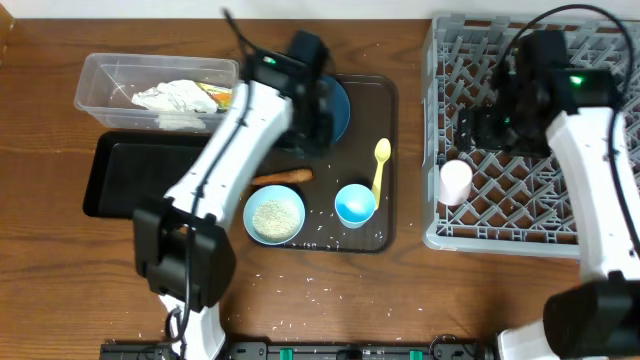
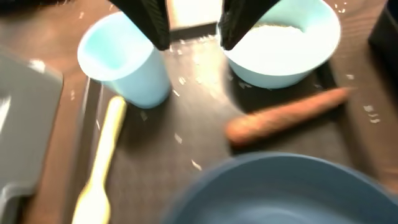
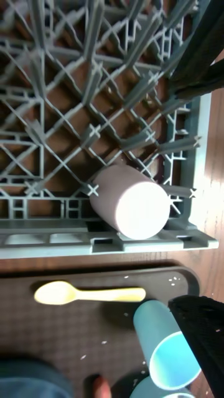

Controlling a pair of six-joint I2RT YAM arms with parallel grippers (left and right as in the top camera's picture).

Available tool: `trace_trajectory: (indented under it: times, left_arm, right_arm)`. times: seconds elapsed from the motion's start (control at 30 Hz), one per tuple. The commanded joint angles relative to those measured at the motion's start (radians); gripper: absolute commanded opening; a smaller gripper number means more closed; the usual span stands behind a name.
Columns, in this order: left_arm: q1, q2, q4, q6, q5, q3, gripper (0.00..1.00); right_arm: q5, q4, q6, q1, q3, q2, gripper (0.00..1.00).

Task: Sort waste into correct bins and load items into the dishwasher rack
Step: 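Grasp the light-blue cup with the left gripper and lift it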

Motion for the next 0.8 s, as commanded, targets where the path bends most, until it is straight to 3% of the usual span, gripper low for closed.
trace_trajectory:
  times: [0.0, 0.1, 0.3, 0.4, 0.57, 0.77]
  left_arm:
    - [-0.08, 0.0, 0.004, 0.016, -0.01, -0.049, 0.39]
    - [-0.129, 0.0, 0.06, -0.086, -0.047, -0.12, 0.46]
    - [-0.153, 0.0, 0.176, -0.253, -0.063, -0.264, 0.47]
    - [-0.153, 0.0, 0.206, -0.27, -0.061, -0.3, 0.46]
    - [-0.156, 0.0, 0.22, -0.27, -0.061, -0.31, 0.06]
    - [-0.137, -0.003, 0.238, -0.235, 0.049, -0.278, 0.06]
  right_arm:
    - [-0.004, 0.0, -0.016, -0.019, 0.016, -0.015, 0.99]
    - [-0.004, -0.005, -0.024, -0.018, 0.016, -0.015, 0.99]
    - [-0.004, -0.006, -0.032, -0.018, 0.016, -0.015, 0.99]
    - [-0.004, -0.006, -0.032, -0.018, 0.016, -0.015, 0.99]
    - [-0.004, -0.005, -0.032, -0.018, 0.016, -0.015, 0.99]
    - [-0.059, -0.004, -0.032, -0.018, 0.016, -0.015, 0.99]
